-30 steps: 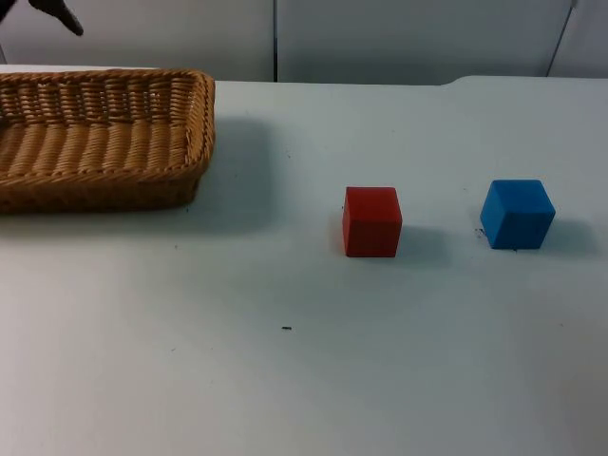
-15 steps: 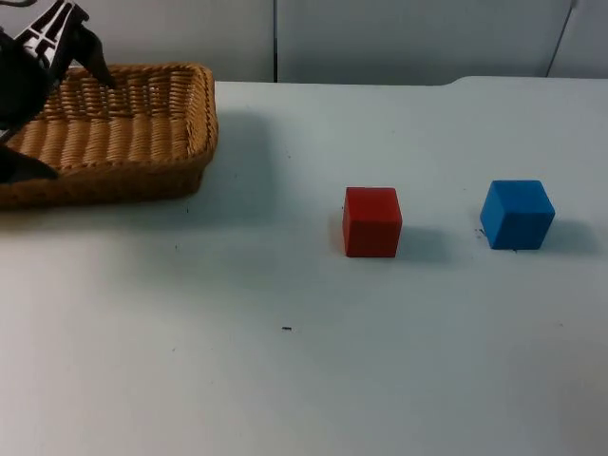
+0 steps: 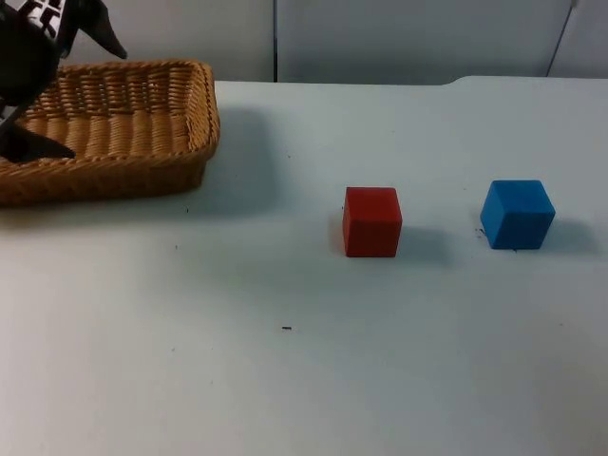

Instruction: Pick up the basket with the left hand and place the blue cube into the basket with the right hand.

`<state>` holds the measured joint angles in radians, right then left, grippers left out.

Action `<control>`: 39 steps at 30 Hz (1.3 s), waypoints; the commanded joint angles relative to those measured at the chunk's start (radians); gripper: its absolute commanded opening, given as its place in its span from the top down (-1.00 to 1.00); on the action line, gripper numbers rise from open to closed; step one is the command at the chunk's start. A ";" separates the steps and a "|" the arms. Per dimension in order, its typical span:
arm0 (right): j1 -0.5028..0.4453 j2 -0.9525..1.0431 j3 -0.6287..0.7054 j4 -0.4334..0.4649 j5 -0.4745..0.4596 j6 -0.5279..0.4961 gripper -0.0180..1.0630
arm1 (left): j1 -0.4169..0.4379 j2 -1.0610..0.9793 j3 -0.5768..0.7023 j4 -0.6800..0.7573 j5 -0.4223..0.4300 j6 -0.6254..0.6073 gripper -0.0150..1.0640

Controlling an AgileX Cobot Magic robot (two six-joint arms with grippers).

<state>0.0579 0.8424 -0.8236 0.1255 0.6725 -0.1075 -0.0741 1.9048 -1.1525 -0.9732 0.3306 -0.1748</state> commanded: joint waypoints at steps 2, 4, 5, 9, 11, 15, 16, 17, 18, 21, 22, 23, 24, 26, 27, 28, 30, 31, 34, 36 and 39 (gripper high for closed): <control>0.001 0.000 -0.009 -0.007 0.003 -0.007 -0.96 | -0.043 -0.021 0.023 0.019 -0.016 -0.057 -0.81; 0.001 0.000 -0.009 -0.007 0.005 -0.007 -0.96 | -0.071 -0.032 0.055 0.015 -0.073 -0.098 -0.81; 0.001 0.000 -0.009 -0.007 0.010 -0.007 -0.96 | -0.071 -0.035 0.078 0.015 -0.087 -0.119 -0.81; 0.001 0.000 -0.009 -0.007 0.015 -0.007 -0.96 | -0.074 -0.034 0.157 -0.017 -0.134 -0.174 -0.81; 0.004 0.000 -0.009 -0.007 0.015 -0.007 -0.96 | -0.074 -0.034 0.170 -0.041 -0.168 -0.174 -0.81; 0.021 0.000 -0.009 -0.007 0.011 -0.007 -0.96 | -0.069 -0.022 0.176 -0.067 -0.291 -0.176 -0.81; 0.021 0.000 -0.009 -0.007 0.011 -0.007 -0.96 | -0.069 -0.022 0.176 -0.067 -0.291 -0.176 -0.81; 0.026 0.000 -0.009 -0.012 0.011 -0.007 -0.96 | -0.061 -0.011 0.176 -0.072 -0.303 -0.176 -0.81; 0.030 0.000 -0.009 -0.014 0.011 -0.007 -0.96 | -0.059 0.002 0.176 -0.072 -0.303 -0.176 -0.81; 0.033 0.000 -0.009 -0.020 0.011 -0.005 -0.96 | -0.059 0.047 0.176 -0.093 -0.316 -0.176 -0.81; 0.033 0.000 -0.009 -0.020 0.011 -0.005 -0.96 | -0.059 0.047 0.176 -0.093 -0.316 -0.176 -0.81; 0.033 0.000 -0.009 -0.020 0.011 -0.005 -0.96 | -0.059 0.060 0.176 -0.098 -0.316 -0.176 -0.81; 0.033 0.000 -0.009 -0.020 0.011 -0.005 -0.96 | -0.059 0.068 0.176 -0.112 -0.331 -0.176 -0.81; 0.033 0.000 -0.009 -0.020 0.011 -0.005 -0.96 | -0.059 0.076 0.176 -0.122 -0.351 -0.176 -0.81; 0.033 0.000 -0.009 -0.020 0.011 -0.005 -0.96 | -0.059 0.084 0.176 -0.138 -0.364 -0.176 -0.81; 0.033 0.000 -0.009 -0.020 0.011 -0.005 -0.96 | -0.059 0.092 0.174 -0.161 -0.369 -0.176 -0.78; 0.033 0.000 -0.009 -0.016 0.011 -0.005 -0.96 | -0.059 0.114 0.160 -0.214 -0.379 -0.176 -0.52; 0.033 0.000 -0.009 -0.016 0.011 -0.005 -0.96 | -0.059 0.128 0.149 -0.216 -0.375 -0.176 -0.34; 0.033 0.000 -0.009 -0.016 0.013 -0.005 -0.96 | -0.059 0.155 0.122 -0.220 -0.371 -0.176 0.02; 0.033 0.000 -0.009 -0.016 0.015 -0.005 -0.96 | -0.059 0.169 0.104 -0.220 -0.368 -0.173 0.19; 0.033 0.000 -0.009 -0.016 0.022 -0.005 -0.96 | -0.059 0.190 0.067 -0.222 -0.367 -0.173 0.70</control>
<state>0.0855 0.8424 -0.8236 0.1113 0.6923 -0.1075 -0.1322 2.0791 -1.0713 -1.1858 -0.0358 -0.3460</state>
